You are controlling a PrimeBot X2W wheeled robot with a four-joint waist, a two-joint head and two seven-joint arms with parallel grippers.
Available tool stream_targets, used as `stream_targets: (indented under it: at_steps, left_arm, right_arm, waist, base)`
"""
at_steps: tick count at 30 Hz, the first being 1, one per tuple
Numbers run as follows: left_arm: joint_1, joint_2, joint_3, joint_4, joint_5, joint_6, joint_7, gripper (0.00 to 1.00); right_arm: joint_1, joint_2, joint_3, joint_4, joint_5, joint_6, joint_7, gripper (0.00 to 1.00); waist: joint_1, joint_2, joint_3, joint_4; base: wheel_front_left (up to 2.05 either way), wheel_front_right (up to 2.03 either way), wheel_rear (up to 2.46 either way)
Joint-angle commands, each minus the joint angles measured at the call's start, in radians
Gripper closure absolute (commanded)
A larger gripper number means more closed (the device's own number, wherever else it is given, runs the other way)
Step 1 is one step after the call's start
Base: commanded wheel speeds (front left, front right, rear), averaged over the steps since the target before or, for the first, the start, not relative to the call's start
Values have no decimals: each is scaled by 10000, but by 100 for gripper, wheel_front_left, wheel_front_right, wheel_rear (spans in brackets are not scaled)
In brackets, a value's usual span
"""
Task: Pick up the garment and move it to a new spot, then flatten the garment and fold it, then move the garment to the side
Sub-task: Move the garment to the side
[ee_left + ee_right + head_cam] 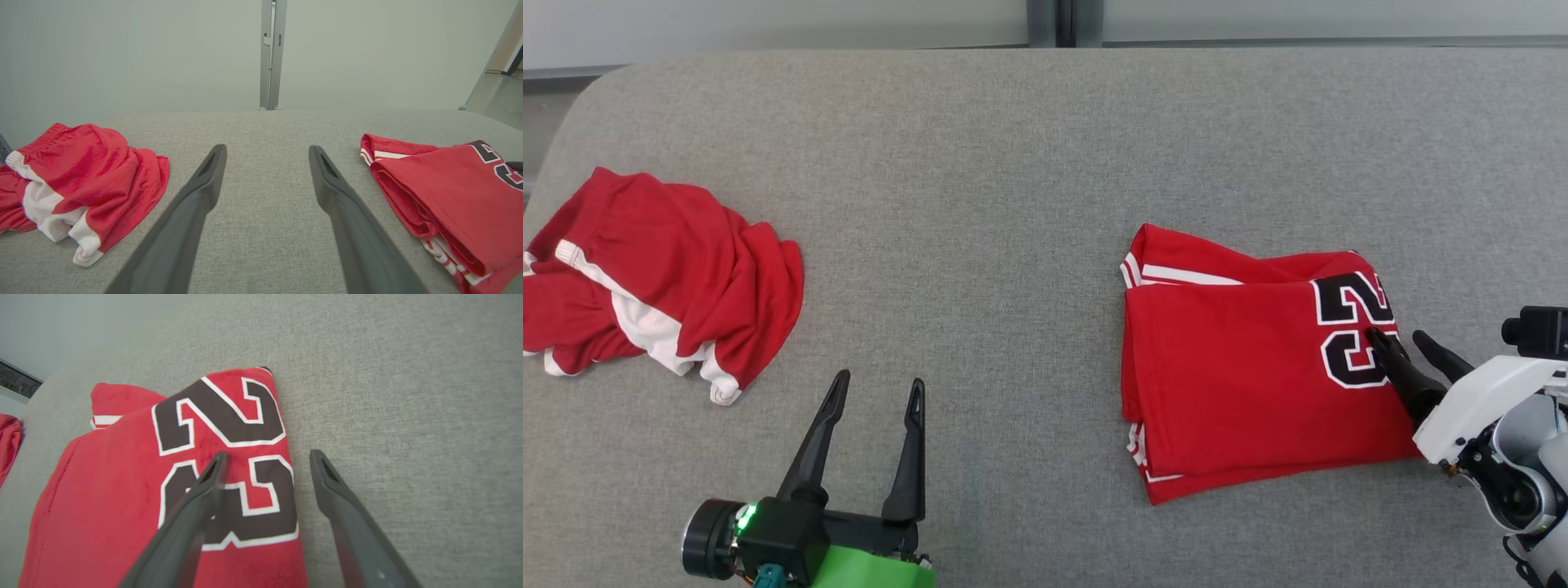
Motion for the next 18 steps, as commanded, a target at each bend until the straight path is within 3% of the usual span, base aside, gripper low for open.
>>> stream_targets:
  at_steps: [1,6,7,9,18]
  left_arm:
    - [-188,14,-12,-35,71,-48,1,0]
    - [-418,14,-68,-100,37,-1,1,0]
    - [-469,14,-81,-116,32,8,1,0]
    - [-572,14,-101,-179,15,-2,1,0]
    - [-1150,14,-193,-1324,254,-300,1,0]
  right_arm:
    - [-157,-190,107,-102,272,-13,143,0]
    - [-442,-649,586,-202,751,-13,447,0]
    - [-527,-716,646,-253,771,-13,387,8]
    - [-701,-845,747,-330,795,-13,180,100]
    - [-1776,-1669,953,-792,859,-15,-520,100]
  waist:
    - [0,-1,375,121]
    - [0,-1,833,156]
    - [0,-1,922,154]
    - [0,-1,1124,125]
    - [0,-1,2213,-177]
  base:
    - [0,0,0]
    - [0,0,0]
    - [0,0,0]
    - [0,0,0]
    - [0,0,0]
